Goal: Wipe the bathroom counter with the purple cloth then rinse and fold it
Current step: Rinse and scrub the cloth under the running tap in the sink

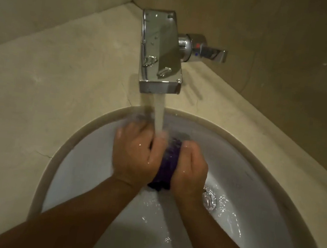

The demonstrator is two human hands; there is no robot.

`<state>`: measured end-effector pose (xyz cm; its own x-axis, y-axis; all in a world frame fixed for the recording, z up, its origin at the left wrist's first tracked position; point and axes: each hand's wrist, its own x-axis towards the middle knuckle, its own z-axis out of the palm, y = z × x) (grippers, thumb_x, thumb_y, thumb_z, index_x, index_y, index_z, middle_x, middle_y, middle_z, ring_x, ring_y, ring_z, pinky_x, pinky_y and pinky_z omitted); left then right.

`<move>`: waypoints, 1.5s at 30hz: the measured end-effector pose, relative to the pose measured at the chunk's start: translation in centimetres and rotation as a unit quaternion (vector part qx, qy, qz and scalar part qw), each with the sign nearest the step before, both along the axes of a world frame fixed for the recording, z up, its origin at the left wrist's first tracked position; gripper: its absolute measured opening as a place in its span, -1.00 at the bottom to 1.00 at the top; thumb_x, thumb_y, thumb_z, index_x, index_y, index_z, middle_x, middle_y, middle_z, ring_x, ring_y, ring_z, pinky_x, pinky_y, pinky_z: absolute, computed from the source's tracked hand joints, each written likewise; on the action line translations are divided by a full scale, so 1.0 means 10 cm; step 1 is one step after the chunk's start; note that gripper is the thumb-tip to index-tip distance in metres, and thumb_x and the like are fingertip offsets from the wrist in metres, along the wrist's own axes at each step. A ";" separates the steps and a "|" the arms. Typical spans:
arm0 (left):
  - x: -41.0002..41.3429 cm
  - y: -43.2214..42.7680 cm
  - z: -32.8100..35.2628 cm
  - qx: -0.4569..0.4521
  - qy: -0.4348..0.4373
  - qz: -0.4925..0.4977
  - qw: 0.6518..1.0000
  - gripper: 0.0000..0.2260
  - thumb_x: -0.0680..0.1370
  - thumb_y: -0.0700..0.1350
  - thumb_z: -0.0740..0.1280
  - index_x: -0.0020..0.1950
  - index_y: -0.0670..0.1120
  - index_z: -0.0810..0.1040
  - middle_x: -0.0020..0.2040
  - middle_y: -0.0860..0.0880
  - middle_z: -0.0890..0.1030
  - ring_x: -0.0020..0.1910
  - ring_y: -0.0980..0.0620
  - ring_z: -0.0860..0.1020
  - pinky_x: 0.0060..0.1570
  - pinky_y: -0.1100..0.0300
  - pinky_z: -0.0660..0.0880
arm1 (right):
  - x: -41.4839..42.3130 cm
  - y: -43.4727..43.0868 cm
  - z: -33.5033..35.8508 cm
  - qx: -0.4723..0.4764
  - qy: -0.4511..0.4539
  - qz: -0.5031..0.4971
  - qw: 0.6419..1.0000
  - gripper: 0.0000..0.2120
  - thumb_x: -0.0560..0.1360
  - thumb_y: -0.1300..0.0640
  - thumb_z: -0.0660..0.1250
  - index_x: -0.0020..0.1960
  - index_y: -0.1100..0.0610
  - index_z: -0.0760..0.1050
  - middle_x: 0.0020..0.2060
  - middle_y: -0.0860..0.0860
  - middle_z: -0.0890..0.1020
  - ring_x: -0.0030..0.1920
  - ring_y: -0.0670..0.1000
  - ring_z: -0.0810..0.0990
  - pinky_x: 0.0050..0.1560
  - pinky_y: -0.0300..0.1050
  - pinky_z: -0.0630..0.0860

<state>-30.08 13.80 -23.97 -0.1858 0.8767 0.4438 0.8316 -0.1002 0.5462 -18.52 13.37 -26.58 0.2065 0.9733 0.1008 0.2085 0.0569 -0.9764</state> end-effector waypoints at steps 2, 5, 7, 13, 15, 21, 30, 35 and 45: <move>-0.09 -0.01 0.12 0.042 0.025 -0.025 0.999 -0.66 0.59 -0.01 0.14 -0.18 -0.18 0.58 -0.12 -0.10 0.56 -0.13 -0.06 0.46 -0.07 0.09 0.27 | 0.05 -0.07 0.11 0.048 0.010 0.059 0.997 -0.89 0.59 0.12 0.16 -0.02 0.00 0.46 -0.15 -0.13 0.60 -0.14 -0.06 0.58 -0.12 -0.07 0.51; -0.23 -0.10 -0.01 -0.030 0.081 -0.083 0.993 -0.66 0.58 0.06 0.18 -0.18 -0.13 0.60 -0.12 -0.07 0.58 -0.16 -0.04 0.48 -0.09 0.03 0.42 | 0.15 -0.17 -0.01 0.062 -0.075 0.172 0.980 -0.70 0.44 0.22 0.21 0.13 -0.03 0.40 0.10 -0.01 0.58 0.09 0.07 0.56 0.06 0.10 0.53; -0.19 -0.19 -0.20 -0.074 0.107 -0.086 0.988 -0.72 0.56 0.07 0.22 -0.22 -0.08 0.53 -0.25 -0.01 0.54 -0.31 0.00 0.45 -0.21 0.02 0.47 | 0.17 -0.21 -0.16 0.039 -0.139 0.192 0.971 -0.49 0.34 0.20 0.25 0.28 -0.03 0.38 0.20 -0.08 0.54 0.17 0.04 0.52 0.16 0.13 0.48; -0.15 -0.21 -0.38 -0.037 0.118 -0.122 0.985 -0.57 0.66 0.09 0.04 -0.10 -0.06 0.63 -0.24 0.01 0.62 -0.30 0.02 0.49 -0.19 0.14 0.32 | 0.09 -0.20 -0.27 0.042 -0.252 0.189 0.948 -0.53 0.57 -0.02 0.05 0.44 0.05 0.35 0.21 -0.11 0.56 0.19 -0.06 0.51 0.21 0.03 0.39; -0.16 -0.20 -0.41 -0.029 0.138 -0.118 0.983 -0.47 0.68 0.11 -0.05 -0.16 -0.05 0.64 -0.27 0.00 0.62 -0.31 -0.02 0.50 -0.20 0.15 0.25 | 0.04 -0.18 -0.28 0.046 -0.264 0.146 0.952 -0.69 0.57 -0.04 0.04 0.18 0.02 0.46 -0.03 -0.13 0.56 -0.04 -0.06 0.49 0.06 0.01 0.40; -0.07 -0.10 -0.46 -0.042 0.201 -0.079 0.975 -0.65 0.57 0.03 0.16 -0.34 -0.03 0.57 -0.40 -0.03 0.55 -0.39 -0.10 0.50 -0.27 0.02 0.45 | 0.00 -0.10 -0.39 0.059 -0.298 0.084 0.949 -0.75 0.51 -0.02 0.06 -0.15 0.03 0.47 -0.24 -0.09 0.51 -0.24 0.00 0.44 -0.14 0.01 0.38; 0.08 0.01 -0.39 -0.040 0.131 -0.010 0.991 -0.61 0.56 -0.06 0.13 -0.45 -0.07 0.47 -0.52 -0.02 0.47 -0.52 -0.03 0.37 -0.27 0.08 0.45 | 0.03 0.02 -0.37 0.090 -0.287 0.083 0.950 -0.72 0.56 -0.03 0.03 -0.29 -0.05 0.34 -0.37 -0.15 0.38 -0.34 -0.03 0.38 -0.22 -0.06 0.36; 0.06 -0.01 -0.41 -0.070 0.120 -0.032 0.990 -0.60 0.59 -0.04 0.09 -0.43 -0.05 0.46 -0.50 0.01 0.44 -0.48 -0.04 0.41 -0.23 0.00 0.46 | 0.09 0.03 -0.45 0.098 -0.289 0.111 0.946 -0.77 0.48 0.02 0.06 -0.21 0.08 0.43 -0.31 -0.06 0.45 -0.27 0.01 0.38 -0.12 0.04 0.38; -0.15 0.12 0.11 0.066 0.158 -0.042 0.984 -0.55 0.63 0.01 0.09 -0.26 -0.17 0.62 -0.22 -0.12 0.59 -0.15 -0.13 0.49 -0.08 0.00 0.31 | 0.24 0.00 0.26 0.191 -0.258 0.168 0.932 -0.77 0.41 0.08 0.16 -0.04 0.15 0.51 -0.06 0.03 0.55 -0.04 0.07 0.49 0.12 0.22 0.42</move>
